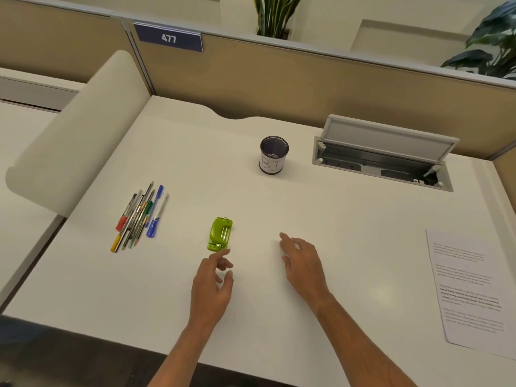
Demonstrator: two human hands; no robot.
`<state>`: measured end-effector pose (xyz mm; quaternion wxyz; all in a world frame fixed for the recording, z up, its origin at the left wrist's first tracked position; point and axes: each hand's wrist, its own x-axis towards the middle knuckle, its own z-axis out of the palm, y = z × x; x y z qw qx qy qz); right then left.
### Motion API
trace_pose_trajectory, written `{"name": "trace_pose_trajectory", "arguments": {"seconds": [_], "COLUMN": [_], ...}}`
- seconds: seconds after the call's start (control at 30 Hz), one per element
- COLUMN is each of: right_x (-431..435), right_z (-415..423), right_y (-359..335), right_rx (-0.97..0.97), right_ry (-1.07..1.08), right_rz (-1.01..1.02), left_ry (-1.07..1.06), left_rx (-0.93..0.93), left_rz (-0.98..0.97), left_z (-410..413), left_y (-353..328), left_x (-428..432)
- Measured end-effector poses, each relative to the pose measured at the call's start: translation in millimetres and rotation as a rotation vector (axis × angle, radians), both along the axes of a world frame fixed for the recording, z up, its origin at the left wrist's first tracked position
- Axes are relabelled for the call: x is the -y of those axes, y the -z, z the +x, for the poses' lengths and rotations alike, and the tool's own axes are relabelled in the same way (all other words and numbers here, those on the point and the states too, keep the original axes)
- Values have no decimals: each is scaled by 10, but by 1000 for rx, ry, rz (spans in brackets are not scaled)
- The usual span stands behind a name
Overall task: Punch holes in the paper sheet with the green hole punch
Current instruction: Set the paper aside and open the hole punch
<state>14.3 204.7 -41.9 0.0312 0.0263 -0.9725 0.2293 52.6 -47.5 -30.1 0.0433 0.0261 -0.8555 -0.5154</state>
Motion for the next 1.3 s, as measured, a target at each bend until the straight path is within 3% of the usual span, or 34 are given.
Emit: {"name": "trace_pose_trajectory", "arguments": {"seconds": [0.23,0.67,0.73,0.87,1.07,1.2,1.3], "right_x": [-28,-11,-8,2,-53,-153,-133], "right_z": [-297,-265,-274,-261,-75,-73,-80], "right_y": [-82,96,104,5,-186,-366,-505], "right_rx": [160,129,136,168,169,172,172], "right_ry": [269,269,303,404,564,617,557], "right_rz": [-488,-559,-638,-918,-1229,-1332,-1341], "left_ry": [-27,-45,-50,-165,-198,-234,-236], "left_rx": [41,91,124,275,441,567,599], "left_rz": [43,114,229,670,975,1307,1402], "left_z": [-29,-179,-207,-333,-509,-612,-689], "left_y": [38,115,104,32,-51,-126,-179], "left_x": [64,-115,-223,-487,-721,-738,-752]}}
